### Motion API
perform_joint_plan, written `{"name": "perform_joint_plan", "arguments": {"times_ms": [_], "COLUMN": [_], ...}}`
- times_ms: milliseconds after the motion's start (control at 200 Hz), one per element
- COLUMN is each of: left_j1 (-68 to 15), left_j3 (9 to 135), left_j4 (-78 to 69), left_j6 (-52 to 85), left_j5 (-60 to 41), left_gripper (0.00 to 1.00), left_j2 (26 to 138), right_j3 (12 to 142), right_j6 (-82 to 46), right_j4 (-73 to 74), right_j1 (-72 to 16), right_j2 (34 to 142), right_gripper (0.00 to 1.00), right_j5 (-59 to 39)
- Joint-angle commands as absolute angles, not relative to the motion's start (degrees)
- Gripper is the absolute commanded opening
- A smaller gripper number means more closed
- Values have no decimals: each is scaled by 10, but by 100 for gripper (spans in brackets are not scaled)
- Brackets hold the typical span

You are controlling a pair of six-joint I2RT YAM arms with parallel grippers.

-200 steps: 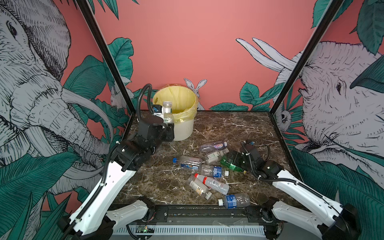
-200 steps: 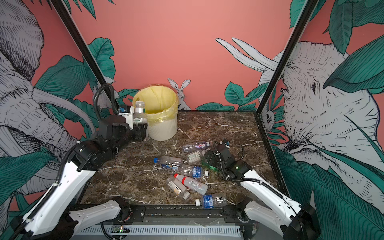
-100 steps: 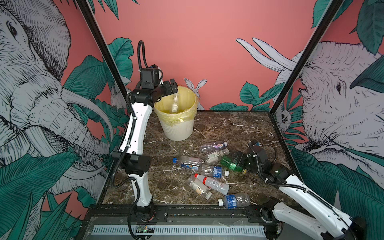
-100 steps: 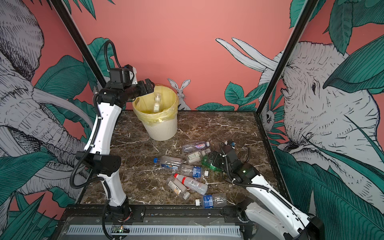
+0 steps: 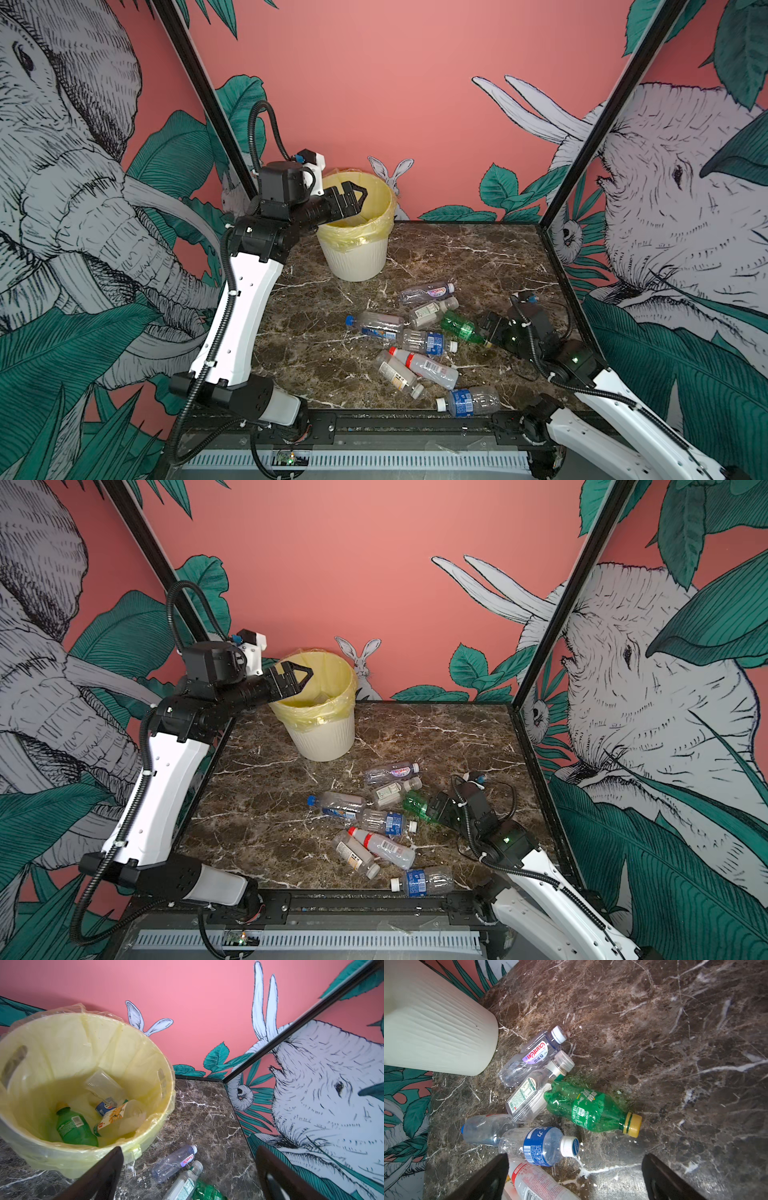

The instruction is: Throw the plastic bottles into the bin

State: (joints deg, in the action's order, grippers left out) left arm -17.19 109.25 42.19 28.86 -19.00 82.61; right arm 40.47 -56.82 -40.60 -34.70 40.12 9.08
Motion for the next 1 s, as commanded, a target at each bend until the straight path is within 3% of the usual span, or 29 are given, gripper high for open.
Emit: {"name": "perform_joint_plan", "arguments": {"times_ms": [0,240,995], "left_j1": [-187,-233,-293], "left_j3": [1063,992,771], "left_j4": [424,425,414], "left_j6": [272,265,251], "left_j5": [-209,-208,-246], "left_gripper": [100,100,100], "left_j2": [814,763,666], "right_j3": [399,387,488], "right_j6": [-600,-576,-356], "right_j4": [-441,-430,-434], "right_j1": [-344,-344,-344], "right_j2": [389,393,606], "right_gripper": [99,100,99], "right_j5": [117,112,105]}}
